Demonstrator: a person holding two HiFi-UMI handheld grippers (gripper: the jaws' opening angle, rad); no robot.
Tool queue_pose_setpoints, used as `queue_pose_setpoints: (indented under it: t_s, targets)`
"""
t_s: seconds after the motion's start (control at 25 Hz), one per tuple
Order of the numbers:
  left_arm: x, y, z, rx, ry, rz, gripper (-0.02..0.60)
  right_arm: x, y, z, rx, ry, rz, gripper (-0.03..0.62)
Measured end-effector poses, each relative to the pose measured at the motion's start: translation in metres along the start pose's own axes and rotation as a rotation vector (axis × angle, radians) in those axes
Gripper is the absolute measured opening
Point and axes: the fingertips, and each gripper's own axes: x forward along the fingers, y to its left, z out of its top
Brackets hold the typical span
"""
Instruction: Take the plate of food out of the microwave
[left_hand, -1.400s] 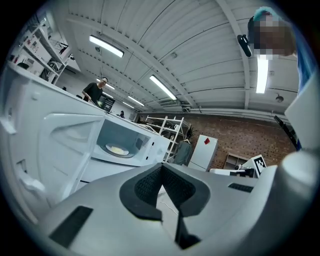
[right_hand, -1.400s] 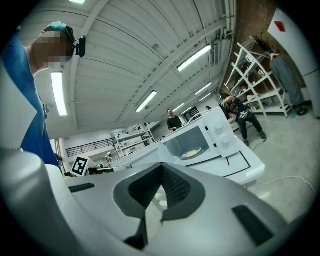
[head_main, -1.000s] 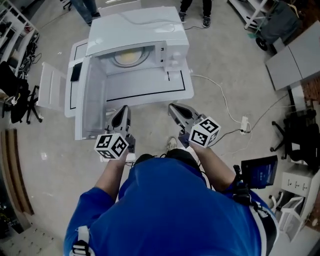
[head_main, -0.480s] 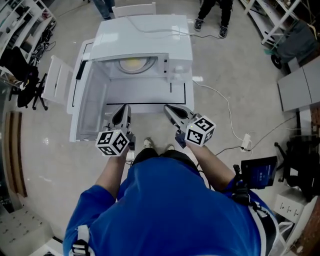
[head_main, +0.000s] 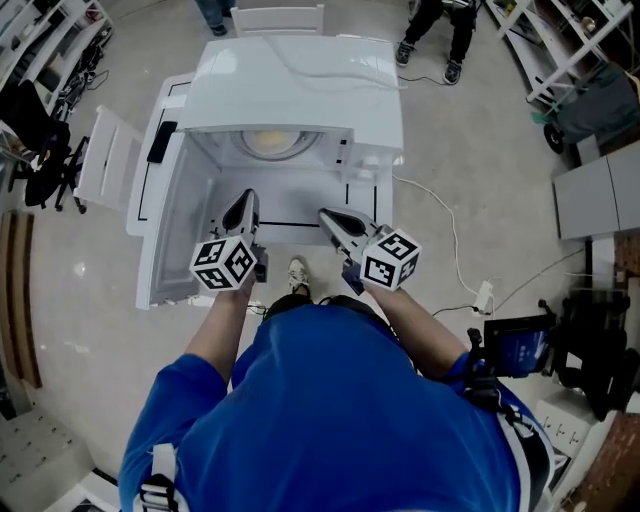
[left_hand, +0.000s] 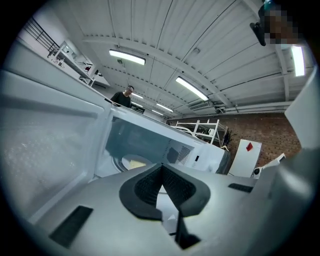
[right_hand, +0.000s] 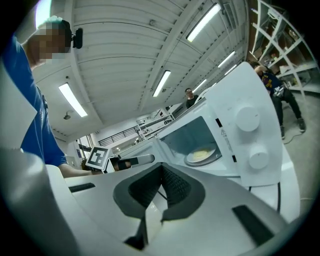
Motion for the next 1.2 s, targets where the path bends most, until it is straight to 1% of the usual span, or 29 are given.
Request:
queue_pose_setpoints:
  t_s: [0.24,0.32,0.4,0.52,0.68,0.84,0.92,1.0,1.08,1.2]
  targets:
    - [0.033,0.024,-0.012,-0.003,0.052,0.011,0.009,0.022,-0.019,0.006,0.007,0.022,-0.015,-0.005]
    - [0.044,0.029,-0.016,0.023,0.074,0.011,0.009,0.028,-0.024,0.007,0.009,0.030,-0.017,-0.005]
    - [0.055,0.034,-0.021,0.069,0.102,0.008,0.009,0.036,-0.030,0.006,0.013,0.039,-0.019,-0.005]
    - [0.073,0.042,-0.029,0.174,0.153,0.004,0.009,0.047,-0.038,0.004,0.016,0.052,-0.020,-0.005]
    - [0.092,0.044,-0.039,0.346,0.221,-0.011,0.011,0.055,-0.042,0.003,0.019,0.064,-0.018,-0.005]
    - [0.106,0.042,-0.047,0.526,0.264,-0.049,0.012,0.060,-0.044,0.003,0.026,0.065,-0.026,-0.005]
    - [0.113,0.042,-0.052,0.588,0.284,-0.072,0.014,0.062,-0.043,0.003,0.032,0.062,-0.030,-0.005]
    - [0.119,0.045,-0.059,0.634,0.320,-0.078,0.050,0.063,-0.043,0.003,0.035,0.061,-0.032,-0.005]
    - [0.124,0.046,-0.065,0.702,0.355,-0.080,0.092,0.064,-0.044,0.002,0.038,0.058,-0.035,-0.005]
    - [0.130,0.042,-0.070,0.864,0.383,-0.103,0.104,0.063,-0.046,0.002,0.041,0.051,-0.042,-0.005]
